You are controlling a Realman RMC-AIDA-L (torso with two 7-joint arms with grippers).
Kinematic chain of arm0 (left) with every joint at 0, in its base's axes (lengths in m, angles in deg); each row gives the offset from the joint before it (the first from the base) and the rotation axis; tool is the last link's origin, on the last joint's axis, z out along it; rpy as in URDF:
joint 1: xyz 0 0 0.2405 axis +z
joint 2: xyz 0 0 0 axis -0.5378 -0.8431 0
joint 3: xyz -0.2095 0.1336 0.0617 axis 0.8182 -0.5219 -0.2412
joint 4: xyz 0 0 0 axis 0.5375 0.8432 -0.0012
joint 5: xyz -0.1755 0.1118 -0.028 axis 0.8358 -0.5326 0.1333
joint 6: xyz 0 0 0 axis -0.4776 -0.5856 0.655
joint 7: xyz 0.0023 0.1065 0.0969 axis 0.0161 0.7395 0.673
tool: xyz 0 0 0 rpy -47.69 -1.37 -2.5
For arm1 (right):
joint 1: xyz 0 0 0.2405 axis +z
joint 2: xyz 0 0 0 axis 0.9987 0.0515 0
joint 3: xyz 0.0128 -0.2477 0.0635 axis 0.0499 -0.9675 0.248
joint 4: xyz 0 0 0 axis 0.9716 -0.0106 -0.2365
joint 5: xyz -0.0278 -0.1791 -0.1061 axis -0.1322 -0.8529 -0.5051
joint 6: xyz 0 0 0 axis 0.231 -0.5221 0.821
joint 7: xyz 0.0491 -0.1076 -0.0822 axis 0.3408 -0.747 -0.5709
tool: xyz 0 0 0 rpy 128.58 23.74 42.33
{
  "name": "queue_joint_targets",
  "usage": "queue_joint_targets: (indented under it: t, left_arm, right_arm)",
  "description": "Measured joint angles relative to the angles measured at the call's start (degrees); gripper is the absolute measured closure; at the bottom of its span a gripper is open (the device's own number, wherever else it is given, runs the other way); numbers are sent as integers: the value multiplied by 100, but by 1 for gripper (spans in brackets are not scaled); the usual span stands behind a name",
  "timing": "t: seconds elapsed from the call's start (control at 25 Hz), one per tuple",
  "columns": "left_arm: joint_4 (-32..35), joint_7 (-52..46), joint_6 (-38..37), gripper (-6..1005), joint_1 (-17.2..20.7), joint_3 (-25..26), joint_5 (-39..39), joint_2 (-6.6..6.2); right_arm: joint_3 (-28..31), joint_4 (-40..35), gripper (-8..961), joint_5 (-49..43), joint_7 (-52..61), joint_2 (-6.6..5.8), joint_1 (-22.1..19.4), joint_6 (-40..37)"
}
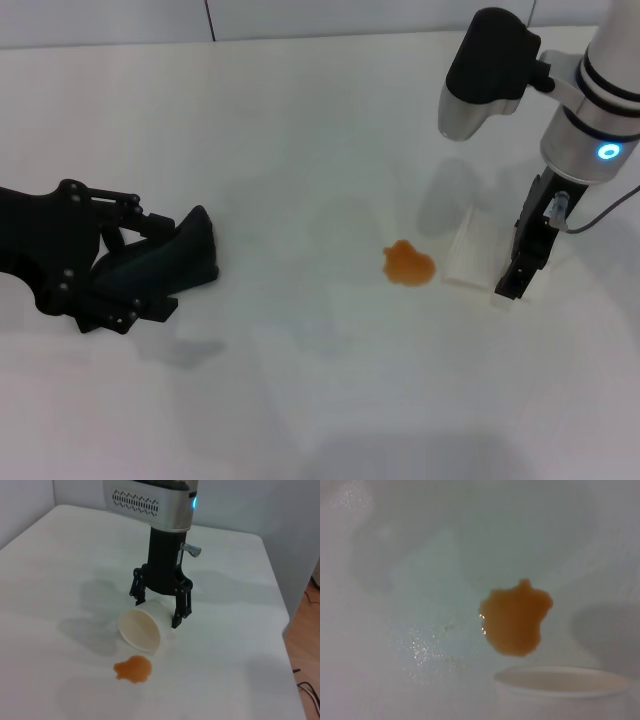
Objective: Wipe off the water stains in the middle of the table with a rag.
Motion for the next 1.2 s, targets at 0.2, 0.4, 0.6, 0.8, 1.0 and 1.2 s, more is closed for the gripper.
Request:
queue_joint_targets:
  t: [0.2,0.4,0.6,0.8,1.0,1.2]
  left_arm:
    - [14,3,8,125,1,1,0,0]
    - [28,15,8,125,1,-3,0,0]
    - [28,36,8,125,1,-7,0,0]
    - [29,46,8,125,2,-8,0,0]
    - [24,51,8,125,26,-8,0,2]
    - [11,56,8,125,29,-8,-110,32]
  right_arm:
    - [-107,59,99,21,-27,3,-28,60]
    - [-235,128,99,69,-27,16,-32,149]
    - [-308,157,103,91,-25,24,-38,263]
    - [-381,308,111,157,-29,28,-31,424]
    - [-463,399,119,177,-37,27,-25,590]
    - [-511,286,127,222,-67,14,-87,709]
